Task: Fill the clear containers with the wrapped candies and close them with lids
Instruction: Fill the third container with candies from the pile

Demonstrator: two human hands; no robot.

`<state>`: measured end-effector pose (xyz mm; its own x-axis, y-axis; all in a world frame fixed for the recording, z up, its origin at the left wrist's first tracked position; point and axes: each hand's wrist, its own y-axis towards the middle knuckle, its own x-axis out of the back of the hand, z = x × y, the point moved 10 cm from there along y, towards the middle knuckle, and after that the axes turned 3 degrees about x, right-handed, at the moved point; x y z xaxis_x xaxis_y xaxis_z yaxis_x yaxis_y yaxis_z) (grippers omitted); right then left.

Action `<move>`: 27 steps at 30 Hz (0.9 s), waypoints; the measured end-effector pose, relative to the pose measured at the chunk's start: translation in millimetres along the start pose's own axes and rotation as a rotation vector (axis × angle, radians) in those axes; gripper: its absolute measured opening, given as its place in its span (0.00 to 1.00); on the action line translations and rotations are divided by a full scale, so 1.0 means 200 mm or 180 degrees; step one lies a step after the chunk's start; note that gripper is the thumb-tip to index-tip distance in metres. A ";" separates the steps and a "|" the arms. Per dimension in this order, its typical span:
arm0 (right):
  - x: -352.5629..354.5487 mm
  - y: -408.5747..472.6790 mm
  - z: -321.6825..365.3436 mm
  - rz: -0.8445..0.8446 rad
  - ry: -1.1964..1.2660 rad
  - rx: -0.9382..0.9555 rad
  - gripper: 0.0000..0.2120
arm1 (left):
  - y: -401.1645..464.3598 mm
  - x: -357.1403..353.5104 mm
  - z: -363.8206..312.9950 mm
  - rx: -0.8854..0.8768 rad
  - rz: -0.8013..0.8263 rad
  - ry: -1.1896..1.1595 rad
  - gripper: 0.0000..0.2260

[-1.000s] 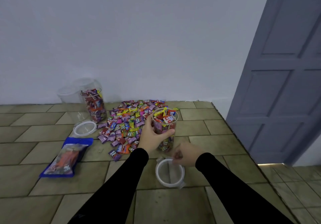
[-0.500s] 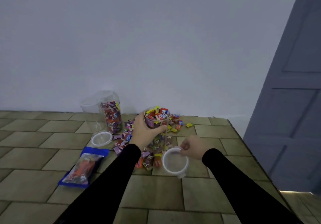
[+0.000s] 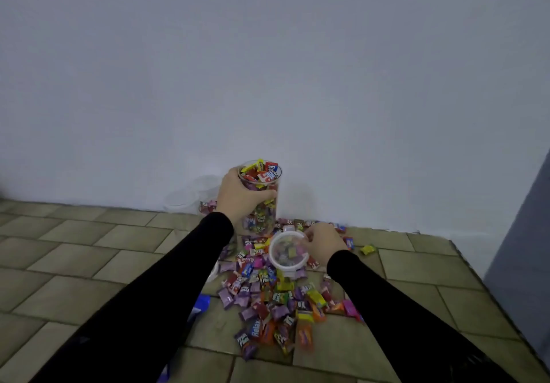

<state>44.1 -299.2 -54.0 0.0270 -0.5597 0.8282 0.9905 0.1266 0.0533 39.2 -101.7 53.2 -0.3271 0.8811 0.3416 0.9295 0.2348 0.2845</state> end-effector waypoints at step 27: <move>-0.93 0.10 0.60 0.1934 0.0319 0.1395 0.21 | 0.58 -0.17 0.49 0.0883 0.0216 0.1444 0.37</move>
<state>42.8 -94.5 -140.9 0.5842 -0.3567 0.7291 0.6538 0.7390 -0.1623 175.5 -63.4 -13.3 -0.2484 0.6465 0.7213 0.9412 0.3372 0.0218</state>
